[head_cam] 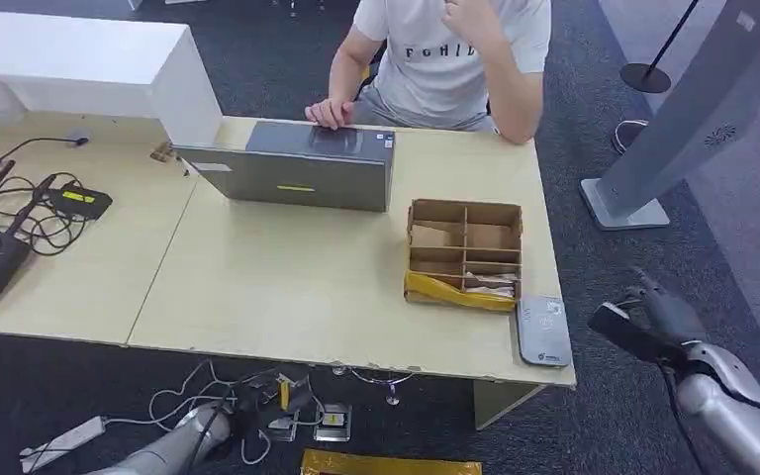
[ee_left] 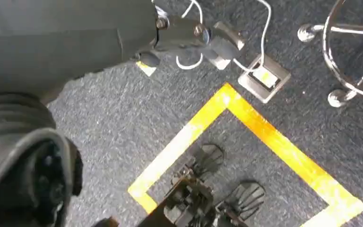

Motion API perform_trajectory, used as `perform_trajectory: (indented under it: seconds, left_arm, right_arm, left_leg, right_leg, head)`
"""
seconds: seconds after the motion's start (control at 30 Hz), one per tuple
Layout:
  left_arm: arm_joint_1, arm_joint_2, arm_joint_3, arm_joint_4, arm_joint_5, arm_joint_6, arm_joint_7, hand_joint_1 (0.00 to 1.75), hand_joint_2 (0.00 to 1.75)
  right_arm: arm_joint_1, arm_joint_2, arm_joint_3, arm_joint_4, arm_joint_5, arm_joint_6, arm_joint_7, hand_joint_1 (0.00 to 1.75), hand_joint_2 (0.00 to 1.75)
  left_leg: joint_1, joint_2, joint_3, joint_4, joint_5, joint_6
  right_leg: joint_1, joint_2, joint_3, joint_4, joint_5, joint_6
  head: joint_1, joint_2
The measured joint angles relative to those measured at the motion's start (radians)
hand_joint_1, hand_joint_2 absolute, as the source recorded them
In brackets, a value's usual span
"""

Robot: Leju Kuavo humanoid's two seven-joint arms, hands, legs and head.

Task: Pass the card to the sensor for recognition and then transmit it.

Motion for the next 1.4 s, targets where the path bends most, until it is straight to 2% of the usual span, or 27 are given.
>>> perform_trajectory:
  seconds: [0.33,0.77,1.4]
  left_arm:
    - [-0.001,-0.018,0.0,0.0,0.0,0.005,0.019,0.0,0.0]
    - [-0.002,-0.019,0.0,0.0,-0.004,0.005,0.02,0.0,0.0]
    - [-0.006,-0.015,0.001,0.0,-0.015,0.003,0.02,0.0,0.0]
  right_arm:
    - [-0.006,0.043,0.006,-0.03,0.017,0.007,0.001,1.75,1.75]
    - [0.017,0.071,0.008,-0.03,0.014,0.022,0.001,1.75,1.75]
    - [0.04,0.079,0.007,-0.029,-0.008,0.021,0.0,1.75,1.75]
  left_leg:
    - [0.0,0.0,0.0,0.0,0.0,0.001]
    - [0.0,0.0,0.0,0.0,0.0,0.001]
    - [0.0,0.001,0.0,0.0,0.0,0.001]
  right_leg:
    - [0.0,0.0,0.0,0.0,0.0,0.0]
    - [0.0,0.0,-0.001,0.0,0.0,0.0]
    - [0.0,0.001,-0.001,-0.001,0.0,0.0]
  head:
    - [0.0,0.0]
    - [0.0,0.0]
    - [0.0,0.0]
